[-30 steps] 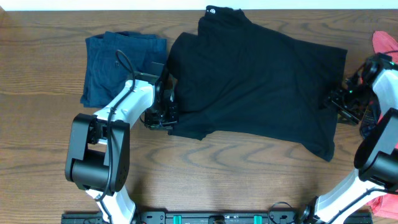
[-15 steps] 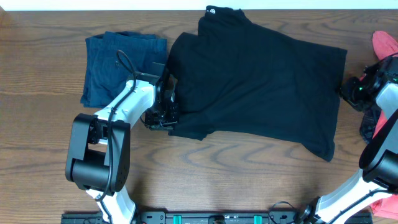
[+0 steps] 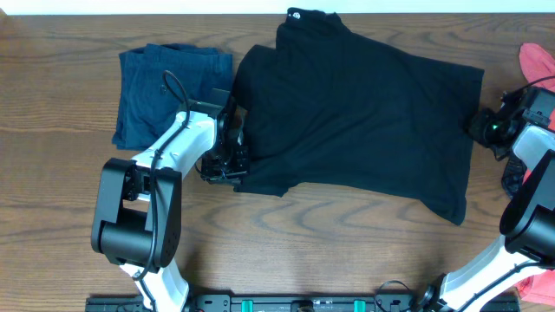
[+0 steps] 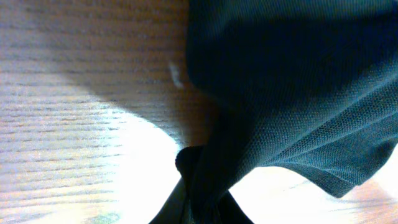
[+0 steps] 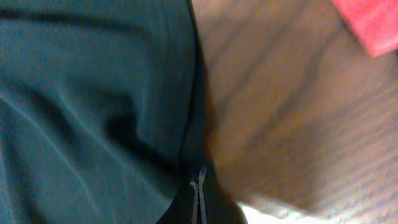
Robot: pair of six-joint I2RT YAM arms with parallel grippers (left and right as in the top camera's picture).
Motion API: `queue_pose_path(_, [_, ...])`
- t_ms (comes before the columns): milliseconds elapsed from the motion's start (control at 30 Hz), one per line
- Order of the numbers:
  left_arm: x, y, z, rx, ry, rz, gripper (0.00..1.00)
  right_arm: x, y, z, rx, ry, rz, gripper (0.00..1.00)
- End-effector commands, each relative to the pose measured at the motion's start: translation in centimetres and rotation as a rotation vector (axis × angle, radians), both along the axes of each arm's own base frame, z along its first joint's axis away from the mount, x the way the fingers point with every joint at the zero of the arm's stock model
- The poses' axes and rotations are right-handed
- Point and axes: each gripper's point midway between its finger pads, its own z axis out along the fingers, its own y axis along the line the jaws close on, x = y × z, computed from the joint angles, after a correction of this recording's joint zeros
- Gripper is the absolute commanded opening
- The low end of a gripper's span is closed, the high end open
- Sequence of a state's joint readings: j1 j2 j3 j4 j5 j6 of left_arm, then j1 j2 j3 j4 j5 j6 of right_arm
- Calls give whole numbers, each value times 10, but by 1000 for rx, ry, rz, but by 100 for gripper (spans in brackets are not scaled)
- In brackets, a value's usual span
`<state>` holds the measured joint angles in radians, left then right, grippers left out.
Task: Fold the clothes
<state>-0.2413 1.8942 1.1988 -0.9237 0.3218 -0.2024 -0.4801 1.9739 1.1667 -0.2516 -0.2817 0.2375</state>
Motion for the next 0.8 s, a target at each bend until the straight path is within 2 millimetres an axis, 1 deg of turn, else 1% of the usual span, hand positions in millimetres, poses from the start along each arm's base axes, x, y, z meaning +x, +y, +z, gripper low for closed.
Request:
queue_pose_path(0, [-4,4,4,16,2,-12,10,7,-11,6,-9,-29,-18,1])
queue_pose_path(133, [-9,5,5,20,20,-16,10,14,-43,29,-28,-78,-66,1])
queue_pose_path(167, [-9,5,5,21,22,-17,10,16,-46,33,-23,-93,-68,1])
queue_pose_path(233, [-9,5,5,20,20,-20,10,19,-48,41,-1,-122,-58,1])
queue_pose_path(300, [-8,5,5,19,17,-20,10,19,-41,41,40,-129,-39,1])
queue_pose_path(333, [-8,5,5,19,16,-20,10,16,-36,40,66,-120,-27,8])
queue_pose_path(367, [-7,5,5,18,12,-20,10,9,-28,35,98,-87,-10,37])
queue_pose_path(400, [-6,4,5,17,9,-19,10,3,-22,30,114,-53,-2,52])
queue_pose_path(500, [-4,4,4,14,-1,-19,10,-14,1,13,127,32,77,58])
queue_pose_path(567, [-3,4,4,14,-5,-19,11,-21,14,2,121,72,97,61])
queue_pose_path(633, [-2,3,4,13,-9,-19,11,-21,24,-5,115,82,118,60])
queue_pose_path(667, [-2,3,4,13,-9,-19,11,-22,27,-8,104,90,122,57])
queue_pose_path(733, [-2,3,4,12,-9,-19,13,-24,28,-14,72,115,114,46])
queue_pose_path(767, [-2,3,4,12,-9,-19,13,-24,27,-16,48,124,110,36])
